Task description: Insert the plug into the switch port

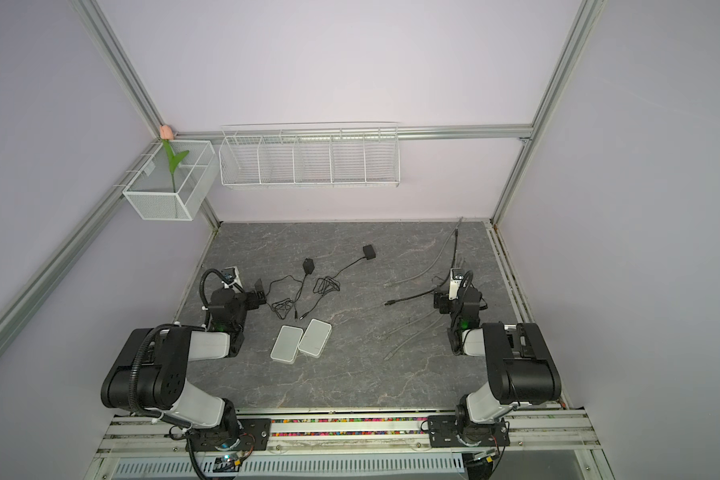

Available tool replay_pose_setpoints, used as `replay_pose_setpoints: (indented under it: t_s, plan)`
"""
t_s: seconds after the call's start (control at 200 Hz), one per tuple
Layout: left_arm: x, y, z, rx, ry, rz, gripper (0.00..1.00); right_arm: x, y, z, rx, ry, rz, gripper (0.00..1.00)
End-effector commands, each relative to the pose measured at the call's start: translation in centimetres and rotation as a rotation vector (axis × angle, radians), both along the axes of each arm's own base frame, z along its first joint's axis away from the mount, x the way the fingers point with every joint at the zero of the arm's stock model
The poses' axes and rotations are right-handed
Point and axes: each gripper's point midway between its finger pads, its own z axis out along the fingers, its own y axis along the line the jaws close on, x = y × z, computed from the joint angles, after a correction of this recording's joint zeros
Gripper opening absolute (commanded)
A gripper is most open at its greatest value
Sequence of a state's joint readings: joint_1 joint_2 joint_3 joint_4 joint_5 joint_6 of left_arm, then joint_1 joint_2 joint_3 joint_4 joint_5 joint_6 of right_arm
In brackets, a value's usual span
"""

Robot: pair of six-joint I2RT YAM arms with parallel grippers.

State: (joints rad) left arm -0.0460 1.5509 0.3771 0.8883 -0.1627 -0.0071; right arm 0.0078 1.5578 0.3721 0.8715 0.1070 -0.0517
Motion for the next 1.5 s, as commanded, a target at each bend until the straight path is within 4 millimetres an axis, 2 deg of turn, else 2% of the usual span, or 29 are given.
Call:
replay_pose_setpoints:
  t_s: [0.0, 0.32, 0.35, 0.395, 0.445, 0.525, 0.61, 0.615, 0.63, 0.64, 0.65, 0.685, 0.705, 0.735, 0.755, 0.795, 0.82, 0.87, 0.935, 1.01, 1.105, 1.2, 1.23, 1.27, 1.285, 1.35, 1.41, 1.48, 1.495]
  plan:
    - [0.6, 0.1, 0.8, -0.010, -0.021, 0.001, 0.99, 0.5, 0.0, 1.3, 0.020, -0.039, 0.001, 0.89]
    - [0.6, 0.5, 0.9, -0.011, -0.023, 0.028, 0.99, 0.5, 0.0, 1.4, 0.020, -0.040, 0.001, 0.89]
    - [0.5, 0.8, 1.4, 0.002, -0.040, 0.053, 0.99, 0.5, -0.1, 1.7, 0.018, -0.055, -0.001, 0.88]
    - [-0.3, 1.1, 3.4, 0.036, -0.046, 0.119, 0.99, 0.3, -0.3, 2.6, 0.006, -0.065, -0.028, 0.89]
    - [-0.9, 0.5, 6.2, 0.060, -0.042, 0.119, 0.99, -0.3, 0.1, 4.2, -0.008, -0.043, -0.015, 0.88]
    - [-1.6, -0.1, 10.2, 0.012, -0.029, 0.090, 0.99, -0.9, 2.2, 8.7, -0.001, -0.120, 0.086, 0.88]
    - [-3.0, 0.5, 12.1, -0.028, 0.082, 0.142, 0.99, -1.7, 4.8, 13.1, -0.010, -0.171, 0.203, 0.88]
    - [-2.9, 0.4, 12.7, -0.035, 0.077, 0.143, 0.99, -1.7, 5.0, 13.3, -0.013, -0.173, 0.213, 0.88]
    - [-3.3, 0.7, 12.3, -0.045, 0.108, 0.167, 0.99, -1.9, 5.6, 13.8, -0.019, -0.177, 0.244, 0.88]
    - [-3.4, 0.8, 12.9, -0.056, 0.110, 0.177, 0.99, -1.9, 6.0, 14.3, -0.021, -0.185, 0.267, 0.88]
    - [-3.7, 1.0, 12.6, -0.065, 0.132, 0.191, 0.99, -1.9, 6.5, 14.9, -0.022, -0.195, 0.289, 0.88]
    - [-4.2, 1.2, 13.1, -0.107, 0.168, 0.223, 0.99, -2.1, 7.7, 16.2, 0.016, -0.215, 0.347, 0.89]
    - [-4.5, 1.2, 13.2, -0.126, 0.191, 0.234, 0.99, -2.0, 8.2, 16.6, 0.073, -0.200, 0.359, 0.89]
    - [-4.9, 0.9, 13.2, -0.163, 0.226, 0.235, 0.99, -2.0, 7.8, 15.8, 0.193, -0.091, 0.293, 0.89]
    - [-5.1, 0.6, 13.3, -0.188, 0.246, 0.227, 0.99, -2.4, 7.0, 14.4, 0.266, 0.032, 0.209, 0.88]
    - [-5.4, -0.4, 13.4, -0.238, 0.277, 0.186, 0.99, -3.1, 5.0, 12.9, 0.424, 0.223, -0.033, 0.89]
    - [-5.5, -1.1, 13.5, -0.273, 0.291, 0.160, 0.99, -2.7, 4.8, 13.8, 0.488, 0.262, -0.086, 0.89]
    - [-5.9, -2.3, 13.7, -0.357, 0.312, 0.127, 0.99, -2.7, 8.1, 14.6, 0.576, 0.335, 0.086, 0.89]
    - [-6.2, -4.6, 14.0, -0.456, 0.307, 0.037, 0.96, -3.2, 10.3, 15.4, 0.566, 0.312, 0.135, 0.88]
    - [-7.0, -6.4, 13.7, -0.487, 0.317, -0.016, 0.96, -4.7, 12.3, 16.7, 0.481, 0.234, 0.175, 0.89]
    - [-8.0, -8.6, 11.9, -0.499, 0.376, -0.072, 0.96, -6.6, 14.2, 16.6, 0.482, 0.256, 0.239, 0.89]
    - [-9.0, -10.4, 9.5, -0.498, 0.447, -0.114, 0.93, -8.0, 13.6, 15.2, 0.606, 0.351, 0.112, 0.89]
    - [-9.3, -10.7, 8.8, -0.502, 0.462, -0.122, 0.92, -8.6, 14.4, 15.2, 0.611, 0.369, 0.166, 0.89]
    - [-9.9, -11.1, 7.9, -0.517, 0.480, -0.132, 0.90, -9.5, 16.5, 15.6, 0.646, 0.374, 0.308, 0.89]
    - [-10.1, -11.2, 7.6, -0.526, 0.484, -0.136, 0.89, -10.1, 17.2, 14.7, 0.661, 0.391, 0.349, 0.89]
    - [-10.8, -11.7, 6.3, -0.574, 0.497, -0.153, 0.78, -11.6, 19.4, 14.2, 0.706, 0.366, 0.498, 0.91]
    - [-11.2, -12.6, 5.2, -0.615, 0.522, -0.186, 0.64, -12.6, 20.2, 13.7, 0.666, 0.357, 0.543, 0.95]
    - [-11.6, -13.4, 3.8, -0.616, 0.564, -0.197, 0.62, -13.3, 20.7, 13.2, 0.579, 0.369, 0.562, 1.00]
    - [-11.6, -13.6, 3.5, -0.612, 0.572, -0.198, 0.61, -13.4, 20.8, 13.1, 0.563, 0.372, 0.564, 0.98]
